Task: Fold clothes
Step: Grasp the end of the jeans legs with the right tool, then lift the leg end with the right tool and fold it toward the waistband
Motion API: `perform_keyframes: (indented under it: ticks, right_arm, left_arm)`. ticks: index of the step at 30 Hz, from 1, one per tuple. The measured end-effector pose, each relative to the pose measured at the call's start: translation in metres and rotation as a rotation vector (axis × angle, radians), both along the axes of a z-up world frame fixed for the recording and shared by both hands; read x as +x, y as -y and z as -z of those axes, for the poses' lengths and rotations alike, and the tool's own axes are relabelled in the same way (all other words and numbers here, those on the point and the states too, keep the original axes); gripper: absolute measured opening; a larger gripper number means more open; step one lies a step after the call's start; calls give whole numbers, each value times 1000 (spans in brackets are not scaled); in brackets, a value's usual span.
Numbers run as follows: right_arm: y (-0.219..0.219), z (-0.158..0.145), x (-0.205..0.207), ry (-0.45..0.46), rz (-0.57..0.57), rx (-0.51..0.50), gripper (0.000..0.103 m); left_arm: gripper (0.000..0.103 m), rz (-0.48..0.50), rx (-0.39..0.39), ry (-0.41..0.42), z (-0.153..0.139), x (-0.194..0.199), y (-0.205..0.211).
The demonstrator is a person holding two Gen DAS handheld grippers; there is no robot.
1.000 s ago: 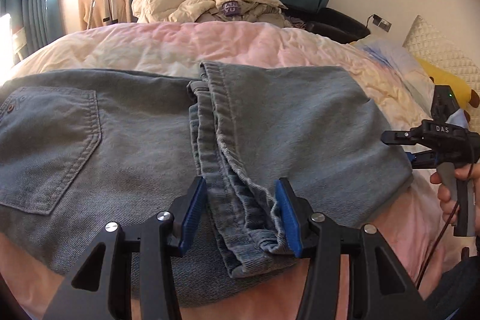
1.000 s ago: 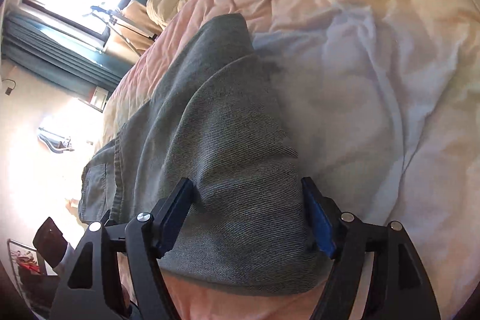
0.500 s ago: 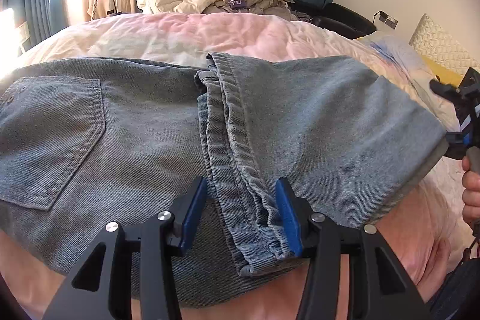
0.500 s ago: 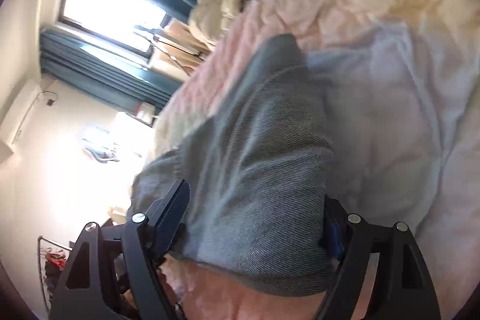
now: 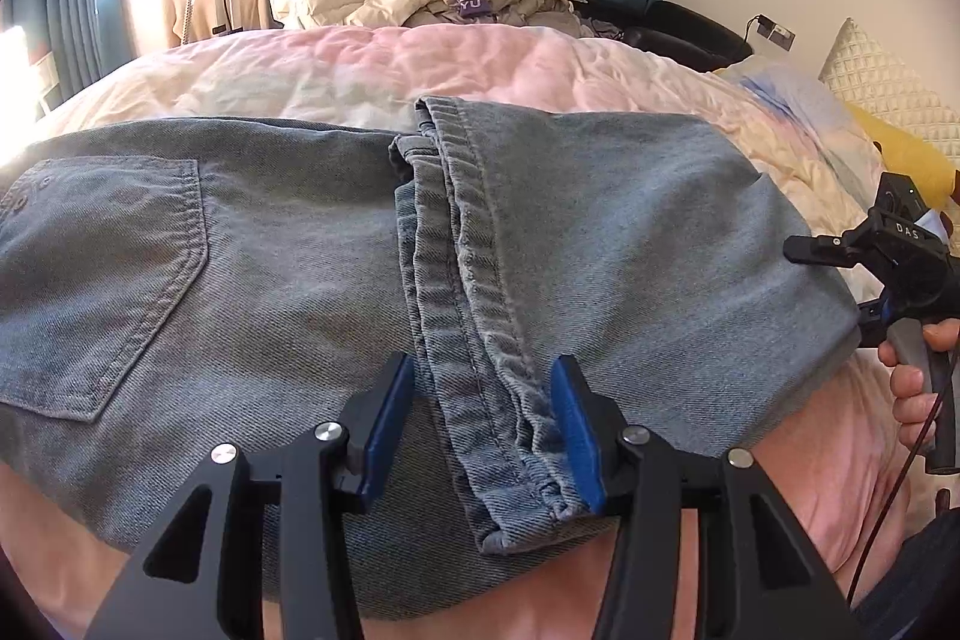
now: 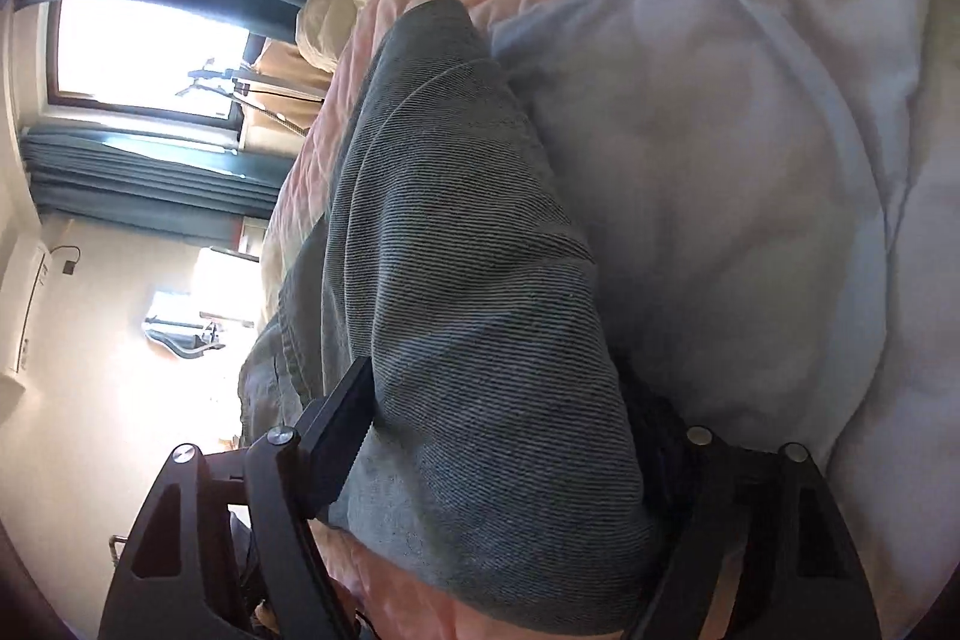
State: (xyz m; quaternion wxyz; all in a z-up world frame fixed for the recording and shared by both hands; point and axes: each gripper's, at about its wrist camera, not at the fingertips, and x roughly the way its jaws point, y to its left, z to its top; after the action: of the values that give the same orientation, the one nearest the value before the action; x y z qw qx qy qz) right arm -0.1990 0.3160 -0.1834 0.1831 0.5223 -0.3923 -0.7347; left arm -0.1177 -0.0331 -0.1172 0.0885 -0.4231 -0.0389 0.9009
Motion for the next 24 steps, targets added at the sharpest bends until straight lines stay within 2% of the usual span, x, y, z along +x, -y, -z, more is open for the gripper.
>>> perform_keyframes:
  ticks: [3,5,8,9,10,13,14,15,17,20,24]
  right_arm:
    - [4,-7,3,-22,-16,5,79]
    - [9,-26,5,-105,-42,-31,79]
    - [13,-59,10,-259,-30,-172,79]
    - [15,-64,10,-277,-19,-189,78]
    - [18,-66,10,-287,-7,-197,79]
    - [24,-46,6,-187,70,-130,77]
    - [23,-38,7,-157,116,-112,69]
    - [21,-30,8,-127,163,-94,51]
    - [18,-13,11,-65,256,-58,30]
    - [31,-39,18,-139,233,122,20]
    - [44,-77,26,-260,234,193,13]
  left_arm:
    - [49,-1,1,0,0,0,-1]
    - [49,-2,4,0,0,0,-1]
    - [49,-1,8,-1,1,0,0]
    - [49,-1,10,-2,1,0,0]
    - [49,0,12,-2,1,0,1]
    - [49,-2,23,-12,-1,0,2]
    - [49,-3,29,-27,-3,1,3]
    - [49,-4,36,-41,-5,3,3]
    - [49,-19,40,-66,-9,7,6]
    - [49,-49,73,-109,-19,14,13]
    - [49,-92,79,-157,-32,22,21]
